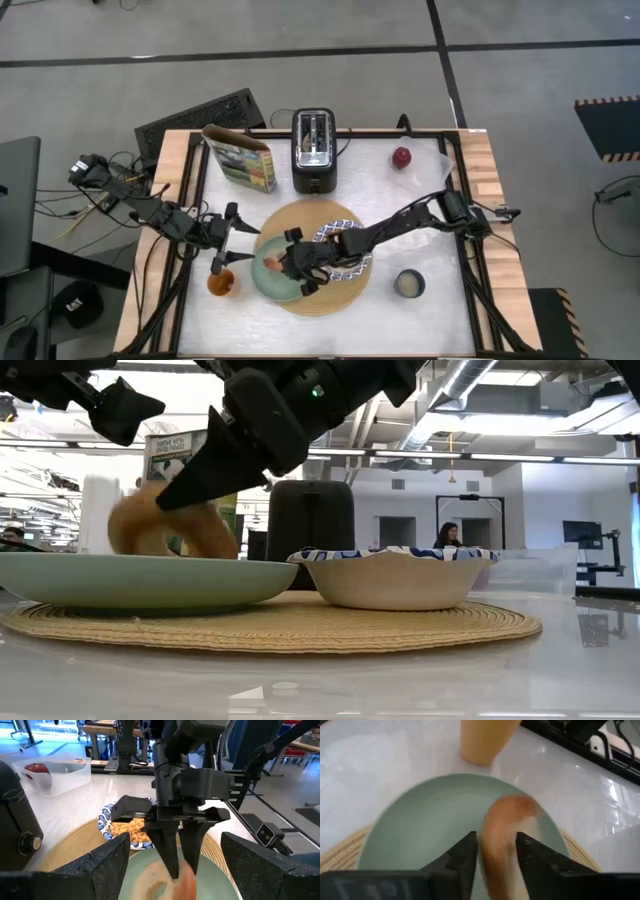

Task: Arrange a breakfast setting
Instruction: Put the bagel on the plate, then put the apple on the mat

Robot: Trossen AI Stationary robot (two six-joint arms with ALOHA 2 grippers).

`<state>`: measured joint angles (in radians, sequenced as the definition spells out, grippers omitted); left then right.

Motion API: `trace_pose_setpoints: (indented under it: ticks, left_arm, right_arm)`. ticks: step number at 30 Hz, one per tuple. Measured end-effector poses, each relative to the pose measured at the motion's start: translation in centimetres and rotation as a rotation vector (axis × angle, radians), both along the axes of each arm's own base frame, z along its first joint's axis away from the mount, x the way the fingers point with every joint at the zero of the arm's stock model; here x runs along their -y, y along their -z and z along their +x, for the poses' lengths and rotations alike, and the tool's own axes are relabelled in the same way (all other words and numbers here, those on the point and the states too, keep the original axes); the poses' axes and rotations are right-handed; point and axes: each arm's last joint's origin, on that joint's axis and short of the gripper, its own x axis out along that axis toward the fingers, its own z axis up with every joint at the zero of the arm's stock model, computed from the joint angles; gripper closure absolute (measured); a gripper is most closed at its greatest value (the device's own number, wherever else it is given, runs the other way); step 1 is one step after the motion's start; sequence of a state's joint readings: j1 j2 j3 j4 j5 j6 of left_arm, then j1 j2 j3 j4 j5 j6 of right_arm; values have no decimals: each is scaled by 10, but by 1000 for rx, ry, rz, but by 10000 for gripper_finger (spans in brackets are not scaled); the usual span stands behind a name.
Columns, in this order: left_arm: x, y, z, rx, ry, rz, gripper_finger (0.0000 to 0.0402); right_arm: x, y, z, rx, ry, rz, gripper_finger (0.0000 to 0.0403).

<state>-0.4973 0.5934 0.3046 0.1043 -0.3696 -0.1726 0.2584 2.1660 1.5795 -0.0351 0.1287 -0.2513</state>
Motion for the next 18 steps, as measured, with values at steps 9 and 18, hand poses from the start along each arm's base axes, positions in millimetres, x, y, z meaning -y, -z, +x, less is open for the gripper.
trace_pose_setpoints:
  ticks: [9, 18]
  left_arm:
    - [0, 1, 0, -10, -1, 1, 107]
    - [0, 1, 0, -9, -2, -4, 107]
  right_arm:
    - [-12, -14, -3, 16, -26, 4, 151]
    - [-9, -87, -35, -62, 64, 122, 148]
